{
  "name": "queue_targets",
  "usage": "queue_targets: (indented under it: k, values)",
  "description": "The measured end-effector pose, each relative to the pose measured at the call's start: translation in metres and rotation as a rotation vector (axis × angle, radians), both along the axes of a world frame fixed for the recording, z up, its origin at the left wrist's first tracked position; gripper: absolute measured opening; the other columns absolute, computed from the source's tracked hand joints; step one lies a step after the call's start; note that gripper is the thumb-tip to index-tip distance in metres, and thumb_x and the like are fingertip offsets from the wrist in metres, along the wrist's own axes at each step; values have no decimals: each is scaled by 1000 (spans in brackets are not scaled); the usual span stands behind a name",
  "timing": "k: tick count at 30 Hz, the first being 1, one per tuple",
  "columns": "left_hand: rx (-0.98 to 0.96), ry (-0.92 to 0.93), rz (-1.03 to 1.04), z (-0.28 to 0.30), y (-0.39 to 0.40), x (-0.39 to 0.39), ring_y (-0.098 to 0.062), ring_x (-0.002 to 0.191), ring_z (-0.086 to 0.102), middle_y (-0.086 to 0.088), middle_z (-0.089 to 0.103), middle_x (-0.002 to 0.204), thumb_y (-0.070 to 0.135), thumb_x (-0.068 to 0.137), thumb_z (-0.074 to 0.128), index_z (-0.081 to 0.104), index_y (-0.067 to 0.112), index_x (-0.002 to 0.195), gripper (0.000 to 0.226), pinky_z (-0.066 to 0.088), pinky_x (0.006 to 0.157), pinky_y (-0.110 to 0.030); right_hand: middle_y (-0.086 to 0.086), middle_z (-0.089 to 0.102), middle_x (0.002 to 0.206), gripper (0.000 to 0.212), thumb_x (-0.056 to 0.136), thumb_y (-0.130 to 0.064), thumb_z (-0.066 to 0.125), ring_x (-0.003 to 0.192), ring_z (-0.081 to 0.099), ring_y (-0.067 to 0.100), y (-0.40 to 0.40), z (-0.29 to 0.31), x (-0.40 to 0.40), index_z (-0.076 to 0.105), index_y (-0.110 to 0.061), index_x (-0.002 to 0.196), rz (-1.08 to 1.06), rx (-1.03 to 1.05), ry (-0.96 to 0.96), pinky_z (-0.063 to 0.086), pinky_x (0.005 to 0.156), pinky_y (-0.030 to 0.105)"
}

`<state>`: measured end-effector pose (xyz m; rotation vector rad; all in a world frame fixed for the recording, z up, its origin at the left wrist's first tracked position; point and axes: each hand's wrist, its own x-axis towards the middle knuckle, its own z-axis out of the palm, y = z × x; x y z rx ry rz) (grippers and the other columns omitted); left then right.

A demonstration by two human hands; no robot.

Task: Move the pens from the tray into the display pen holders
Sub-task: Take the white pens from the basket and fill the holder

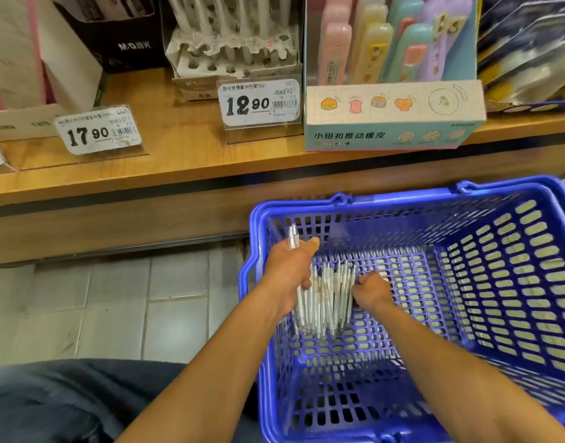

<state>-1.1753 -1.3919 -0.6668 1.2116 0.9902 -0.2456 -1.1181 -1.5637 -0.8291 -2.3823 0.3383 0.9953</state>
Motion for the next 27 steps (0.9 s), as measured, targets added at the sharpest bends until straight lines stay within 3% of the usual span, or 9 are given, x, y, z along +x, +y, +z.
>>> queue_targets:
  k: [1, 5, 9, 12, 15, 18, 21, 25, 27]
  values:
    - [-3, 9, -2, 0, -1, 0, -13, 54, 33, -1, 38, 72, 25, 96, 64, 51, 15, 90, 18, 34, 47, -25, 4, 44, 65, 12, 90, -5, 57, 53, 43, 18, 3, -4, -3, 47, -10, 91, 5, -35, 10, 36, 46, 26]
    - [-49, 18, 7, -1, 1, 0, -12, 54, 38, 0, 42, 69, 21, 93, 68, 52, 12, 97, 19, 38, 48, -25, 11, 64, 92, 61, 88, -16, 64, 67, 58, 22, 13, -16, -9, 36, 3, 138, -16, -121, -48, 36, 43, 23]
    - [-72, 15, 25, -2, 2, 1, -12, 53, 44, -2, 49, 72, 17, 92, 69, 54, 10, 98, 18, 42, 49, -26, 4, 50, 70, 60, 87, -19, 69, 54, 47, 17, 9, -18, -8, 38, 3, 134, -33, -167, -80, 31, 38, 23]
    - [-96, 20, 37, 0, 2, 1, -11, 51, 44, -2, 51, 70, 16, 92, 69, 54, 11, 95, 15, 42, 49, -26, 8, 52, 69, 32, 87, -22, 71, 54, 49, 22, 1, -8, -5, 48, -8, 102, -49, -141, -54, 50, 49, 34]
    - [-117, 28, 46, -1, 2, 0, -11, 51, 45, -2, 53, 69, 16, 92, 69, 55, 9, 102, 18, 42, 48, -26, 12, 60, 75, 21, 88, -17, 70, 61, 57, 25, -4, 14, -2, 51, -10, 82, -156, 98, -19, 58, 70, 43]
    - [-120, 39, 58, 1, 1, 1, -11, 51, 48, -3, 55, 71, 17, 92, 70, 50, 3, 127, 43, 44, 49, -27, 11, 65, 89, 14, 89, -8, 67, 72, 62, 21, 1, 57, -2, 60, -9, 101, -254, 383, 11, 56, 73, 37]
    - [-126, 46, 61, 1, -1, 2, -12, 56, 54, -3, 57, 75, 22, 89, 73, 35, 3, 148, 72, 48, 49, -27, 5, 69, 88, 16, 88, -3, 65, 76, 65, 16, 11, 101, -16, 65, -12, 102, -265, 674, -10, 52, 68, 26]
    - [-163, 17, 56, 2, -2, 2, -19, 83, 69, -10, 64, 113, 27, 82, 80, 39, 4, 144, 79, 58, 64, -32, 0, 73, 88, 21, 87, -5, 67, 76, 68, 9, 30, 142, -43, 69, -17, 105, -206, 906, -15, 52, 65, 19]
    - [-173, 31, 62, 2, -3, 0, -26, 105, 66, -11, 48, 143, 26, 80, 82, 25, 9, 151, 93, 60, 70, -37, -2, 70, 86, 21, 85, -9, 72, 74, 67, 7, 40, 147, -53, 69, -17, 104, -181, 903, -31, 53, 67, 19]
